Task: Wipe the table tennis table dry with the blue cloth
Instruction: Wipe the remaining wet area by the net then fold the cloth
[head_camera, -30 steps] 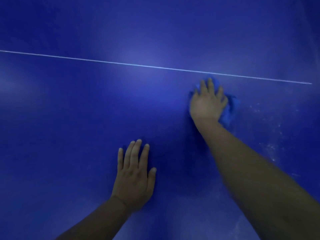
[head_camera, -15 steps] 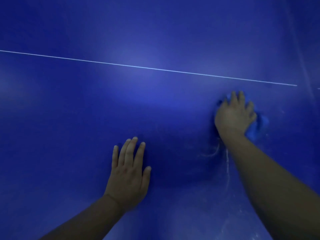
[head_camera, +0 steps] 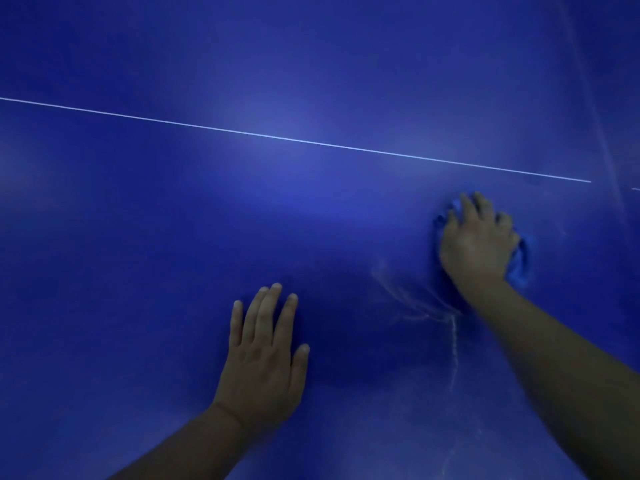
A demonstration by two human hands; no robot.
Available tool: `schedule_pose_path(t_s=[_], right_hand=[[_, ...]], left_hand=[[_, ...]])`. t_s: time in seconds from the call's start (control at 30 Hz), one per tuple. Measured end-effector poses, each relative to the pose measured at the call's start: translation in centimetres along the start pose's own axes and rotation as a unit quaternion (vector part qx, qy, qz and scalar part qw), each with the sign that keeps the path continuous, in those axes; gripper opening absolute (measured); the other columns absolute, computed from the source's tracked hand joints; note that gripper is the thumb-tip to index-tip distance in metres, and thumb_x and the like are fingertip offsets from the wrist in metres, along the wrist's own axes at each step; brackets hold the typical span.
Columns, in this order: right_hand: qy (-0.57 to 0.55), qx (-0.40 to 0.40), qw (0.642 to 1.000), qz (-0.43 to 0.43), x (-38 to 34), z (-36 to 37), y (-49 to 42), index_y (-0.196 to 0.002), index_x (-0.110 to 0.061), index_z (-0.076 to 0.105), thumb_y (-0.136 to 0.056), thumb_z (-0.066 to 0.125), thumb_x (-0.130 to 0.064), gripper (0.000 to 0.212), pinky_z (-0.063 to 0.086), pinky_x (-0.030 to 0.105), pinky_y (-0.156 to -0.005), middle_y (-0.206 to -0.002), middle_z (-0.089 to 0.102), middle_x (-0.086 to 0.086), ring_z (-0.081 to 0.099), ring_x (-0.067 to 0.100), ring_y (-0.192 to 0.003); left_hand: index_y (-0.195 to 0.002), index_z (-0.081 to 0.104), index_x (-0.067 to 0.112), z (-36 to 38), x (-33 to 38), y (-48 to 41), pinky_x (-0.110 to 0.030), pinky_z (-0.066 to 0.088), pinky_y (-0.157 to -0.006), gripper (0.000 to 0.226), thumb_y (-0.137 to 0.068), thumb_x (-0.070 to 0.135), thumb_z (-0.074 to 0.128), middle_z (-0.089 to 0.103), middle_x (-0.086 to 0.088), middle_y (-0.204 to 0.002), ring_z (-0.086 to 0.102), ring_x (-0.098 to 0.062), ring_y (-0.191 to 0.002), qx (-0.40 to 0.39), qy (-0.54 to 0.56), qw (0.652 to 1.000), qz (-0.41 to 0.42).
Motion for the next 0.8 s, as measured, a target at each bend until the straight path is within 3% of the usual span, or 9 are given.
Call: schedule_pose_path(t_s=[0.1,0.2,0.33,0.43,0.47,0.57,0.63,0.7,0.8], right_hand=[[-0.002,-0.008,1.000,-0.009,0.1,0.5,-5.4,-0.147,-0.019,0.048,-0.097,0.027,-0.048,0.062,0.030,0.054,-0.109,-0.160,0.037,-0.001,0.038,0.040,-0.136],[0.002,-0.057,0.979,-0.198,-4.4,1.9,-6.1,-0.145,-0.019,0.051,-0.101,0.012,-0.052,0.068,0.038,0.055,-0.106,-0.158,0.041,0.002,0.044,0.043,-0.134],[-0.033,-0.075,0.859,-0.505,-6.7,0.5,8.9,-0.141,-0.024,0.055,-0.100,0.039,-0.039,0.046,0.040,0.050,-0.099,-0.152,0.048,-0.001,0.049,0.038,-0.128],[-0.043,-0.122,0.783,-0.609,-4.6,-0.7,15.1,-0.142,-0.028,0.055,-0.106,0.030,-0.045,0.048,0.031,0.043,-0.104,-0.155,0.043,-0.006,0.041,0.028,-0.139],[-0.047,-0.097,0.802,-0.587,-4.6,-0.5,13.3,-0.143,-0.027,0.052,-0.106,0.027,-0.045,0.048,0.033,0.044,-0.103,-0.155,0.045,-0.003,0.043,0.030,-0.138],[-0.049,-0.030,0.928,-0.369,-8.2,0.2,3.9,-0.143,-0.023,0.052,-0.102,0.030,-0.046,0.052,0.037,0.051,-0.102,-0.153,0.048,0.002,0.047,0.041,-0.134],[-0.051,-0.059,0.934,-0.349,-13.1,0.9,1.6,-0.141,-0.022,0.057,-0.096,0.029,-0.048,0.059,0.037,0.053,-0.106,-0.152,0.049,0.000,0.046,0.041,-0.136],[-0.068,-0.055,0.884,-0.460,-17.7,0.9,5.1,-0.136,-0.021,0.062,-0.096,0.036,-0.043,0.053,0.043,0.057,-0.102,-0.146,0.055,0.003,0.052,0.041,-0.131],[-0.098,-0.102,0.724,-0.675,-16.4,-0.1,17.6,-0.136,-0.023,0.061,-0.098,0.049,-0.038,0.043,0.036,0.051,-0.105,-0.148,0.053,-0.002,0.048,0.036,-0.135]], left_hand=[[-0.150,0.036,0.006,-0.1,-0.7,0.0,-0.058,0.013,-0.118,0.063,-0.097,0.040,0.037,0.028,-0.017,-0.159,0.024,-0.033,-0.148,0.003,-0.009,1.000,0.008],[-0.152,0.032,0.007,0.0,-1.2,0.4,-0.055,0.007,-0.120,0.063,-0.099,0.041,0.035,0.025,-0.016,-0.160,0.022,-0.033,-0.150,-0.006,-0.007,1.000,-0.015],[-0.153,0.032,0.007,-0.1,-1.0,1.3,-0.054,0.006,-0.121,0.064,-0.099,0.042,0.034,0.024,-0.015,-0.161,0.020,-0.032,-0.151,-0.014,0.002,1.000,-0.020],[-0.153,0.031,0.007,-0.6,-1.1,2.0,-0.055,0.008,-0.120,0.064,-0.099,0.042,0.034,0.024,-0.015,-0.161,0.021,-0.032,-0.150,-0.016,-0.003,1.000,-0.024],[-0.153,0.031,0.007,-0.7,-1.1,2.2,-0.055,0.009,-0.119,0.064,-0.099,0.042,0.034,0.024,-0.015,-0.161,0.021,-0.032,-0.150,-0.018,-0.003,1.000,-0.024],[-0.153,0.030,0.008,-0.7,-1.6,3.4,-0.056,0.011,-0.119,0.064,-0.099,0.042,0.035,0.025,-0.015,-0.160,0.022,-0.032,-0.150,-0.021,-0.017,0.999,-0.027],[-0.153,0.031,0.008,-0.6,-1.9,4.3,-0.056,0.011,-0.119,0.064,-0.099,0.041,0.035,0.025,-0.016,-0.160,0.022,-0.032,-0.149,-0.022,-0.020,0.999,-0.037],[-0.152,0.033,0.006,-0.6,-2.1,5.4,-0.055,0.010,-0.120,0.064,-0.098,0.041,0.036,0.027,-0.016,-0.159,0.023,-0.033,-0.149,-0.012,-0.020,0.999,-0.049],[-0.150,0.036,0.007,-1.0,-2.4,7.1,-0.056,0.012,-0.119,0.063,-0.096,0.039,0.038,0.029,-0.017,-0.158,0.026,-0.034,-0.147,-0.002,-0.004,0.998,-0.070]])
Point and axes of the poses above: each hand's wrist, its own y-axis away from the middle knuckle, its own z-axis out of the palm, x = y × z, the point moved 6 cm from there along -y, towards the middle knuckle
